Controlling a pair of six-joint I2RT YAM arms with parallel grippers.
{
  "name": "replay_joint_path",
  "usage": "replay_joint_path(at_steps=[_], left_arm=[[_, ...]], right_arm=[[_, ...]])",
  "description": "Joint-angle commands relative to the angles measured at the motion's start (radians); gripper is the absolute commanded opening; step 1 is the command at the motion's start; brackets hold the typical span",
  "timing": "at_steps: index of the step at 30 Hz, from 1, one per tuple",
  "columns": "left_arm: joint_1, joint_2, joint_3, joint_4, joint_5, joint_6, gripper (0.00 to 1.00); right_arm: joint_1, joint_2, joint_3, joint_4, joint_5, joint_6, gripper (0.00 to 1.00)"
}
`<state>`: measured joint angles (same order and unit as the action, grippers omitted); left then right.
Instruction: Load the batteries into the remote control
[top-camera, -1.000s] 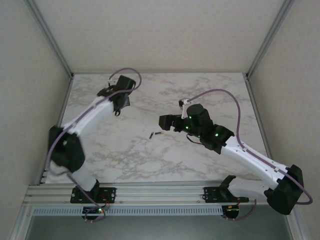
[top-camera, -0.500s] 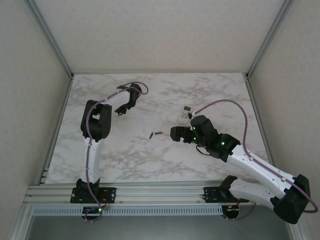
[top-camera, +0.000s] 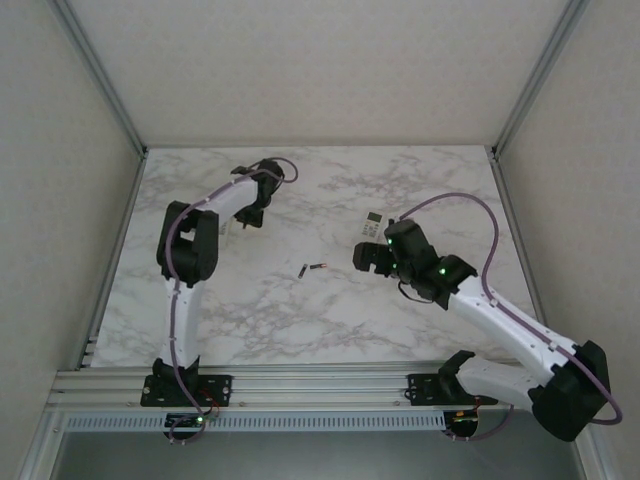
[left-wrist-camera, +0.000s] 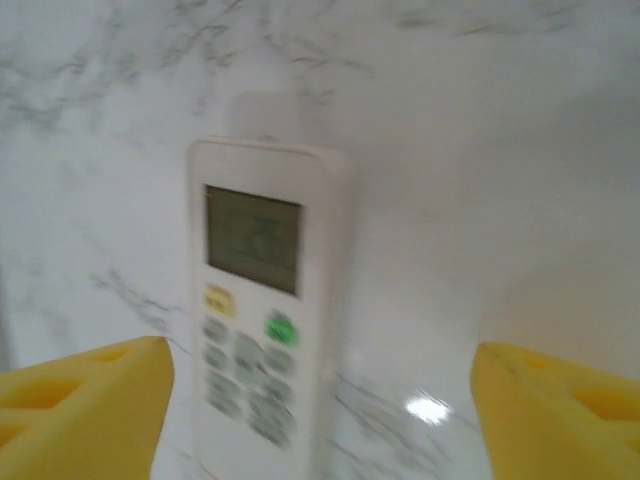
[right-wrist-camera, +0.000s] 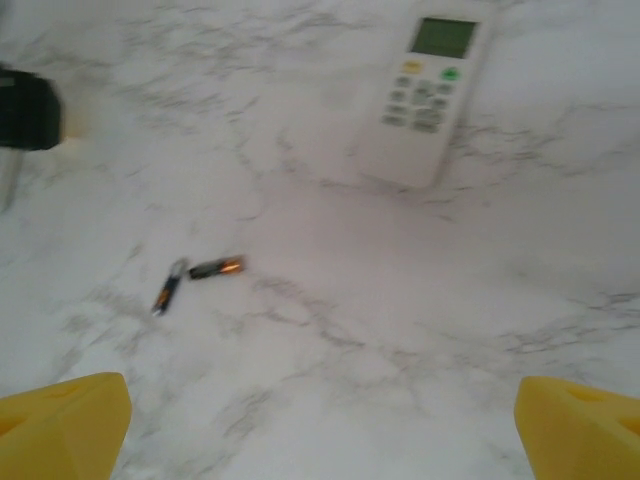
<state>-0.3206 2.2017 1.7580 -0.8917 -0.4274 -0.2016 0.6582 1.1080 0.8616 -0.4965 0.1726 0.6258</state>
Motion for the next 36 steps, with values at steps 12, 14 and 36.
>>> replay_joint_path(at_steps=[12,14,36], left_arm=[[-0.058,-1.064,-0.687,0.611,0.781,-0.286,0.99],[-0.058,-1.141,-0.75,0.619,0.783,-0.308,0.99],[-0.167,-1.053,-0.803,0.687,0.806,-0.471,0.99]], right_arm=[[-0.2,0.688,0.443,-0.038,-0.025,-0.031,0.99],[-0.2,0.783,0.518,-0.055,-0.022,-0.026,0.98],[-0.031,0.369,0.125,0.229,-0.135,-0.242,0.49]])
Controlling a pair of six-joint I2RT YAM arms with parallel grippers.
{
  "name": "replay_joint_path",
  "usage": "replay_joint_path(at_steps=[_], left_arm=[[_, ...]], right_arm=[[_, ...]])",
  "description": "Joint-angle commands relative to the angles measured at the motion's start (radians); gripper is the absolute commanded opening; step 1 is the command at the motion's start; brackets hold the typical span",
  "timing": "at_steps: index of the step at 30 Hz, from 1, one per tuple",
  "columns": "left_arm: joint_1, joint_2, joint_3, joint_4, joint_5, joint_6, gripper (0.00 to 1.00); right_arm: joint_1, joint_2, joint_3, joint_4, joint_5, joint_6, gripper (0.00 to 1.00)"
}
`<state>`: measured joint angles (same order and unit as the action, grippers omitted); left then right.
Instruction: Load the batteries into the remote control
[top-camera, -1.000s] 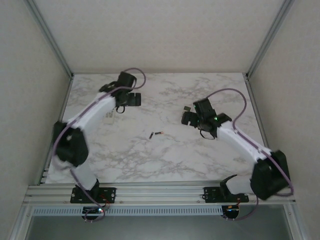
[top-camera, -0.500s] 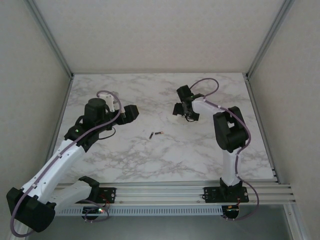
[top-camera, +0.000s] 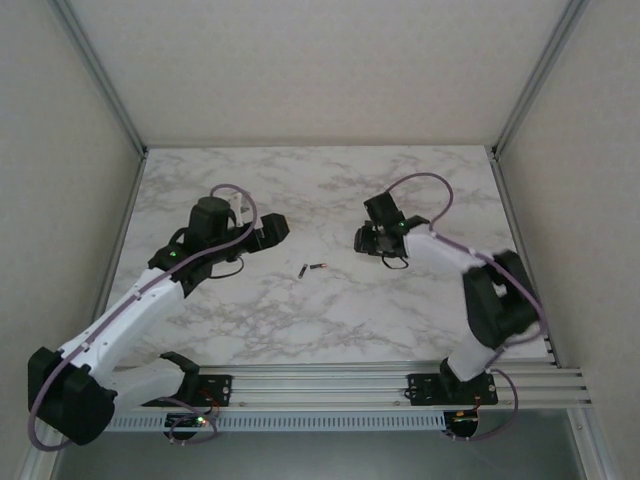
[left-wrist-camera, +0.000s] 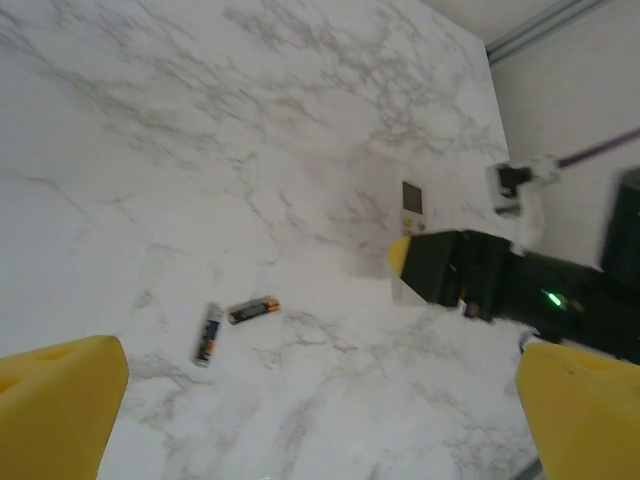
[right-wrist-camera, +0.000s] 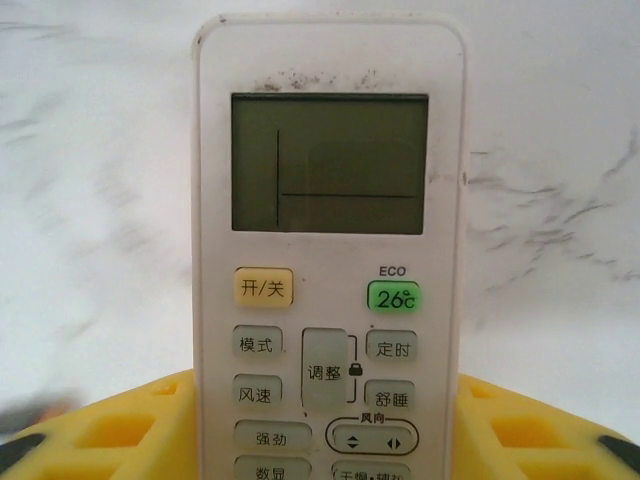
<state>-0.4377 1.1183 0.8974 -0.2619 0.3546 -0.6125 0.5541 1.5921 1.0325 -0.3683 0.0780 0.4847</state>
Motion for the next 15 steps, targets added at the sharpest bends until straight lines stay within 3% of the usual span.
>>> replay_joint_path(at_steps=[1,4,8,15], left_arm=[[-0.073,0.059,0.075,0.069,0.016,-0.081,1.0],[-0.13,0.156,0.125,0.122,0.037,-0.133,0.99],[-0.165,0.265,0.196,0.139,0.043,-0.173,0.92],[-0.177,0.339,0.216,0.167,0.08,-0.195,0.59]], right_arm=[[0.104,-0.165,-0.085,0.117,-0.038,-0.128,0.49],[0.148,-0.282,-0.158,0.159,-0.143,-0.16,0.49],[0.155,-0.385,-0.206,0.219,-0.337,-0.144,0.49],[0.155,-0.444,-0.22,0.283,-0.473,-0.096,0.51]])
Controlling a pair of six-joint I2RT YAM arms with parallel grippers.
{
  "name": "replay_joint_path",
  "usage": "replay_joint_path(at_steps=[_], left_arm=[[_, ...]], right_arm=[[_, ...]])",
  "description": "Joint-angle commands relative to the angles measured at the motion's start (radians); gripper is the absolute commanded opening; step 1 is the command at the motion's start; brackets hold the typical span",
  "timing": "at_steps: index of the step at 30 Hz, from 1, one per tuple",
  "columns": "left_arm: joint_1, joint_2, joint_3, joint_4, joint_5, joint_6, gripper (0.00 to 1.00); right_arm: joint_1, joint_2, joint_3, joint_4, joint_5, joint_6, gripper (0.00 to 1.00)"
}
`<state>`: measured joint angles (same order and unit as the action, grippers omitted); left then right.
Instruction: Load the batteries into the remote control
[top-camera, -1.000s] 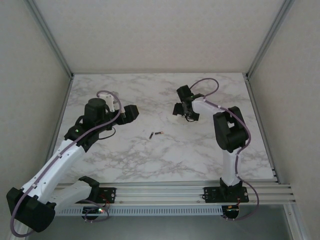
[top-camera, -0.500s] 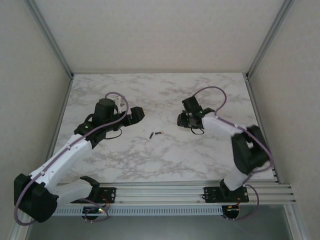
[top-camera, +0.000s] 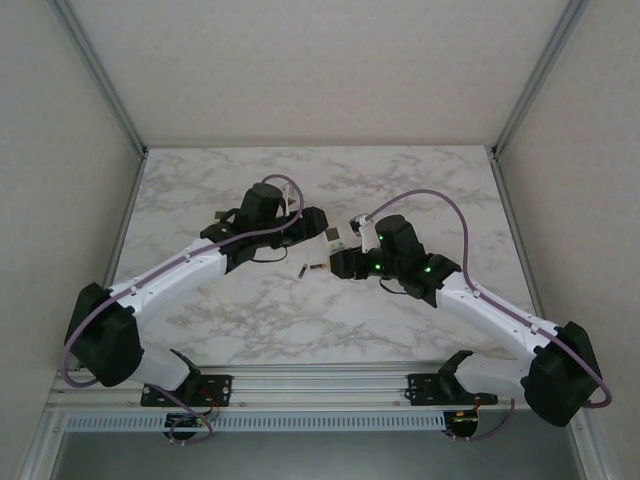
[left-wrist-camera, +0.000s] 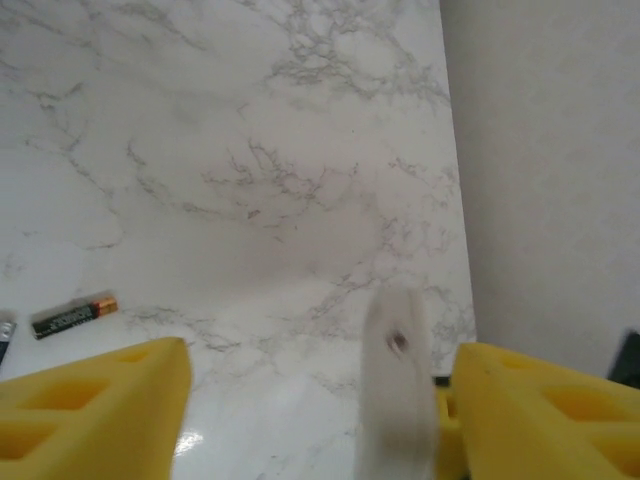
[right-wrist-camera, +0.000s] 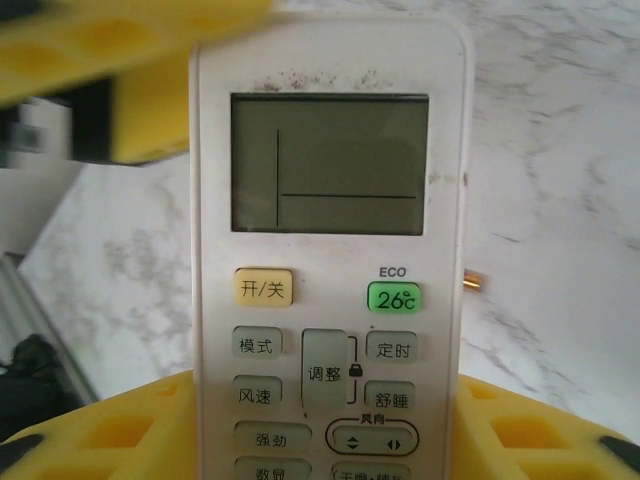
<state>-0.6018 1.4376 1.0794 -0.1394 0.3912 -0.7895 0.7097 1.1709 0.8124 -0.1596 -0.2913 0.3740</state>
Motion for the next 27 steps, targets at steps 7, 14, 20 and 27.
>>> replay_joint_path(at_steps=[7,14,20,27], left_arm=[[-0.059,0.056,0.057,0.023,0.047,-0.026,0.24],[-0.06,0.057,0.09,-0.083,-0.06,-0.111,0.06],[-0.059,0.035,0.132,-0.213,-0.214,-0.262,0.04],[-0.059,0.031,0.197,-0.412,-0.322,-0.548,0.02]], right_arm=[[-0.001,0.028,0.04,0.066,-0.128,0.034,0.51],[0.004,0.029,0.113,-0.034,-0.087,-0.017,0.76],[0.033,-0.116,0.018,0.02,0.103,-0.285,0.88],[0.207,-0.242,-0.343,0.571,0.277,-0.913,0.83]])
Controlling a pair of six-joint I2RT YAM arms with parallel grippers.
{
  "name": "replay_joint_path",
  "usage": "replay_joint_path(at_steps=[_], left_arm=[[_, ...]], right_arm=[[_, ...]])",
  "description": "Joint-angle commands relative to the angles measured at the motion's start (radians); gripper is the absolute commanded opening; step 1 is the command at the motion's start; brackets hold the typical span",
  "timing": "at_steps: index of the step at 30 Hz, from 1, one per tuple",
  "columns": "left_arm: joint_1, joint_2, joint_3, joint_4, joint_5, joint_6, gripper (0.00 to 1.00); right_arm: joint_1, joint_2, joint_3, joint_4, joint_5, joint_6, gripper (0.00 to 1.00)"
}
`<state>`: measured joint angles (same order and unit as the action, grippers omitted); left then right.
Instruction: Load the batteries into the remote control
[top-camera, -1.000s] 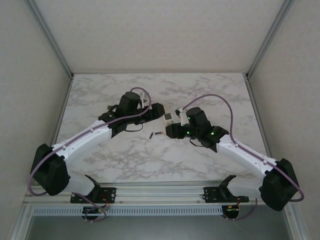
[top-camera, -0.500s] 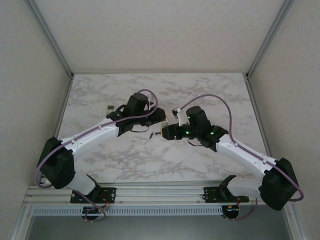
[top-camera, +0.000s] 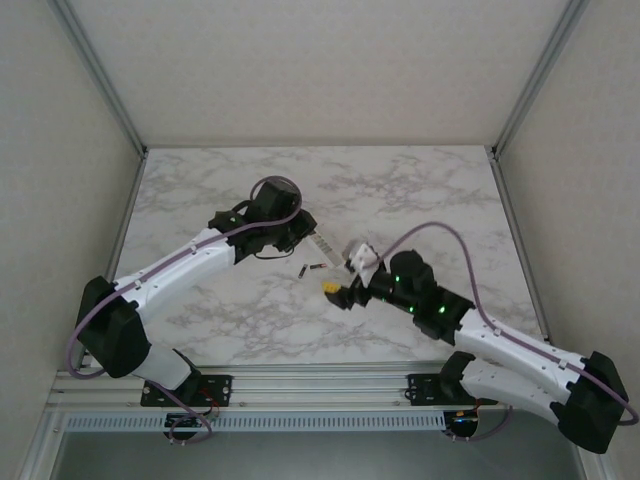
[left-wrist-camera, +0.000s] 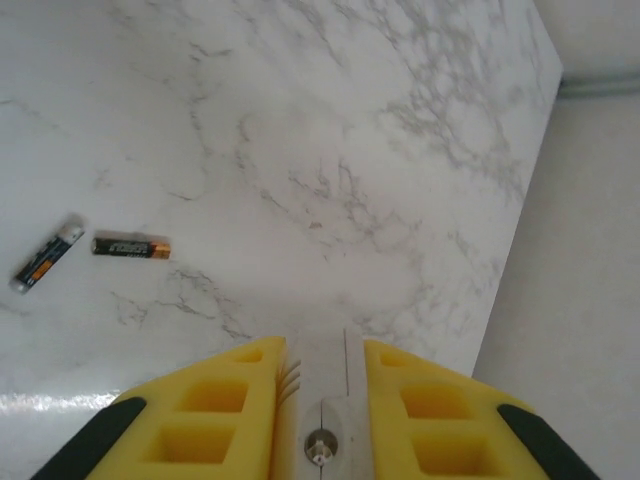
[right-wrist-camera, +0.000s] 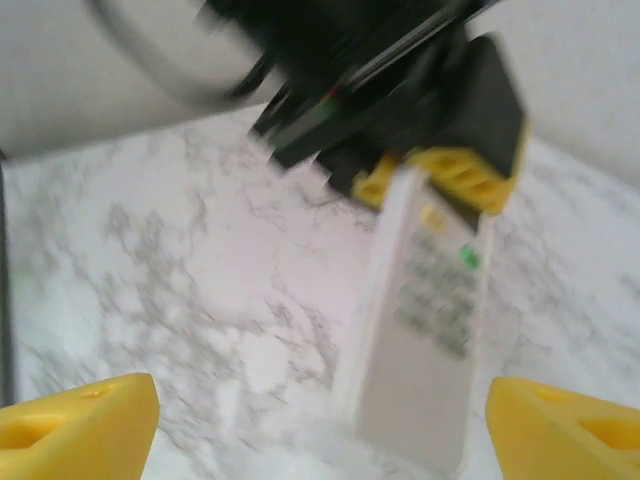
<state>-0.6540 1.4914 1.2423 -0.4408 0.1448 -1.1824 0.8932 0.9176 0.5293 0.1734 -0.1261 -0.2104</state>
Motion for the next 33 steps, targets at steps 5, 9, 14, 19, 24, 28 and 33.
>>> replay_joint_path(at_steps=[5,9,14,19,24,28,33], left_arm=[[-0.006,-0.046,0.025,-0.111,-0.09,-0.211,0.02],[-0.004,-0.052,0.023,-0.119,-0.093,-0.22,0.02],[0.004,-0.06,0.009,-0.11,-0.077,-0.234,0.03],[0.011,-0.056,-0.009,-0.095,-0.068,-0.24,0.03],[0.013,-0.065,-0.035,-0.03,-0.022,-0.23,0.05],[0.018,-0.082,-0.035,0.009,-0.023,-0.194,0.18],[0.063,-0.182,-0.005,0.04,-0.18,0.041,0.8]], right_arm=[[0.059,0.11,-0.089,0.428,0.285,-0.517,0.74],[0.061,0.174,-0.075,0.443,0.285,-0.55,0.66],[0.059,0.235,-0.048,0.431,0.252,-0.526,0.47],[0.059,0.291,0.005,0.408,0.26,-0.426,0.28],[0.061,0.327,0.033,0.42,0.27,-0.361,0.2],[0.06,0.321,0.046,0.408,0.228,-0.305,0.11],[-0.026,0.263,0.144,0.215,0.058,0.008,0.09]])
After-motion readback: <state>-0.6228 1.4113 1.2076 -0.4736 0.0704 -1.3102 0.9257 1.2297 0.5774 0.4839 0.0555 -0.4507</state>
